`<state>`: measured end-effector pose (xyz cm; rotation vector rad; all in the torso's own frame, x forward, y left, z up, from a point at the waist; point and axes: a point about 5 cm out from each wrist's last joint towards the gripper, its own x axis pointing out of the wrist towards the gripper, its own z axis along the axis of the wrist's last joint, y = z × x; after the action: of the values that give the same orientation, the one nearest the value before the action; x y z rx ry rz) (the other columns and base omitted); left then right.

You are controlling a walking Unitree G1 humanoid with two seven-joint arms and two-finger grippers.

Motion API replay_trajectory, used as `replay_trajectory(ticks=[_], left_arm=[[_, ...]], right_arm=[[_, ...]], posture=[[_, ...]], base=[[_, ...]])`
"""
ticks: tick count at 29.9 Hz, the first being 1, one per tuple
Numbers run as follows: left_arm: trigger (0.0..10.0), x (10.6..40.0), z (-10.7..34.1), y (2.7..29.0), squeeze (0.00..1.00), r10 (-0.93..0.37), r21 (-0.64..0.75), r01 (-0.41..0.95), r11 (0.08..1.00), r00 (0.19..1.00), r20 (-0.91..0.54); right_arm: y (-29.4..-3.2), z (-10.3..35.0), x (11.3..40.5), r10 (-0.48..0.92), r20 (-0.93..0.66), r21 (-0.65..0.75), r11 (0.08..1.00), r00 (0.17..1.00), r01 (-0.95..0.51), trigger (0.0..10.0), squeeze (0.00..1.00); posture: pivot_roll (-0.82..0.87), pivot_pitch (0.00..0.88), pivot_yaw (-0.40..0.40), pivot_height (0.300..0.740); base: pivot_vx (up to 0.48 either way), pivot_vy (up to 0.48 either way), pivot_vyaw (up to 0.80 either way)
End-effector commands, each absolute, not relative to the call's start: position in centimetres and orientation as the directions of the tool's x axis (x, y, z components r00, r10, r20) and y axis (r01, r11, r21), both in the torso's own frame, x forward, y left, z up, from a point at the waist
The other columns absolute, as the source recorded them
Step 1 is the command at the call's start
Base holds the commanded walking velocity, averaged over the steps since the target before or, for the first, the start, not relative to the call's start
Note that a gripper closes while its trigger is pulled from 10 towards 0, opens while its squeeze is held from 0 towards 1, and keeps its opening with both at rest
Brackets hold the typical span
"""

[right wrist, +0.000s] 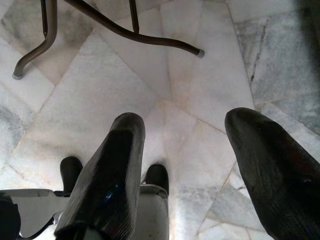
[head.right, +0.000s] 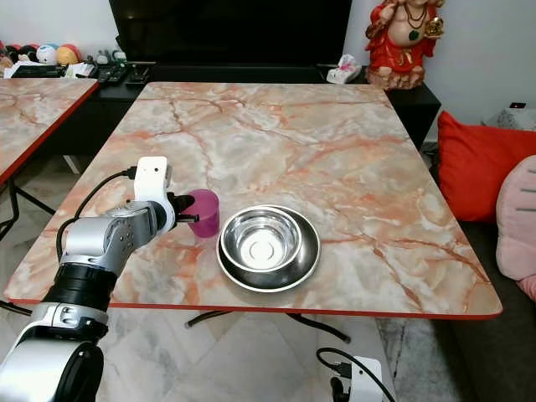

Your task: Setting the table

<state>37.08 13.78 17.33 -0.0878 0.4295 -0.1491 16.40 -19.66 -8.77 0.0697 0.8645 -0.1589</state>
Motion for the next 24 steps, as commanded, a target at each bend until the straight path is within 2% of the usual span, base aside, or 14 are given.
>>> replay_trajectory(ticks=[1,2,3,4,14,17,19,24], left_arm=[[10.0,37.12,17.37,13.88,0.00,-0.153,-0.115,0.116,0.987,0.900,-0.408],[10.0,37.12,17.34,13.90,0.03,-0.153,-0.114,0.116,0.987,0.899,-0.409],[10.0,37.11,17.34,13.90,0.29,-0.153,-0.113,0.116,0.987,0.899,-0.410],[10.0,37.10,17.34,13.89,0.40,-0.153,-0.113,0.117,0.987,0.899,-0.410],[10.0,37.05,17.23,13.93,0.39,-0.153,-0.116,0.115,0.987,0.897,-0.414],[10.0,37.04,17.23,13.89,0.41,-0.157,-0.119,0.118,0.986,0.897,-0.414],[10.0,37.04,17.24,13.90,0.50,-0.157,-0.121,0.117,0.986,0.897,-0.414],[10.0,37.02,17.22,13.88,0.50,-0.159,-0.127,0.116,0.985,0.896,-0.414]], right_arm=[[-19.64,-8.93,16.08,-0.109,-0.772,-0.004,0.986,0.627,0.167,10.0,0.00],[-19.63,-8.92,16.09,-0.109,-0.772,-0.004,0.986,0.627,0.167,10.0,0.00],[-19.62,-8.92,16.10,-0.108,-0.771,-0.003,0.986,0.627,0.167,10.0,0.00],[-19.62,-8.92,16.10,-0.108,-0.771,-0.003,0.986,0.627,0.167,10.0,0.00],[-19.44,-8.89,16.23,-0.102,-0.769,0.001,0.987,0.631,0.162,10.0,0.00],[-19.42,-8.88,16.26,-0.103,-0.769,0.001,0.987,0.631,0.162,10.0,0.00],[-19.41,-8.88,16.27,-0.103,-0.769,0.000,0.987,0.631,0.161,10.0,0.00],[-19.39,-8.88,16.26,-0.104,-0.769,0.000,0.987,0.631,0.163,10.0,0.00]], posture=[[-0.02,0.012,0.016,0.740],[-0.02,0.012,0.016,0.740],[-0.02,0.013,0.016,0.740],[-0.02,0.013,0.016,0.740],[-0.02,0.015,0.017,0.740],[-0.02,0.015,0.017,0.740],[-0.02,0.016,0.017,0.740],[-0.02,0.017,0.017,0.740]], base=[[0.000,0.000,0.00],[0.000,0.000,0.00],[0.000,0.000,0.00],[0.000,0.000,0.00],[0.000,0.000,0.00],[0.000,0.000,0.00],[0.000,0.000,0.00],[0.000,0.000,0.00]])
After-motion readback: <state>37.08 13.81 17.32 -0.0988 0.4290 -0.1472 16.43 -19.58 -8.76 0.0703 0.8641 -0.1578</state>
